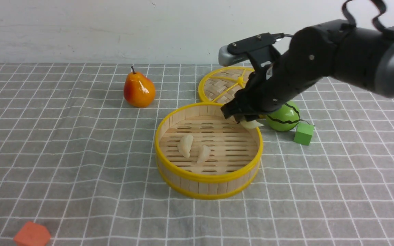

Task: Put the dumplings into the steamer on the table with the grey tablecloth.

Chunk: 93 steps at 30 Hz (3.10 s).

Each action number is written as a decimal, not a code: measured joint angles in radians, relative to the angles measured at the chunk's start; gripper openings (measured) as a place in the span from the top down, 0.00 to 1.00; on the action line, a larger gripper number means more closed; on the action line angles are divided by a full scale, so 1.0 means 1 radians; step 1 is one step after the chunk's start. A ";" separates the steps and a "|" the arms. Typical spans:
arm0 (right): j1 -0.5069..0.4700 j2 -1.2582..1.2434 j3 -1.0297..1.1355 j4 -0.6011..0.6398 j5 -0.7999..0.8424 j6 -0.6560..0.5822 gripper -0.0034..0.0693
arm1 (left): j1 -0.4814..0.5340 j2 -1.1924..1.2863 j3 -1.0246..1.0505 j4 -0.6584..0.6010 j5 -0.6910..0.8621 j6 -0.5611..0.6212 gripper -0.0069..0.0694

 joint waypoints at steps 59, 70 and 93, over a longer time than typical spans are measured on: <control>0.000 -1.407 0.855 0.039 -0.208 -0.004 0.97 | 0.000 -0.391 0.686 0.179 -0.746 0.135 0.90; 0.000 -1.417 0.901 0.021 -0.246 -0.004 0.98 | 0.000 -0.391 0.686 0.179 -0.747 0.135 0.89; -0.556 -1.955 1.662 -0.082 -0.335 0.134 0.98 | 0.000 -0.391 0.686 0.181 -0.748 0.135 0.87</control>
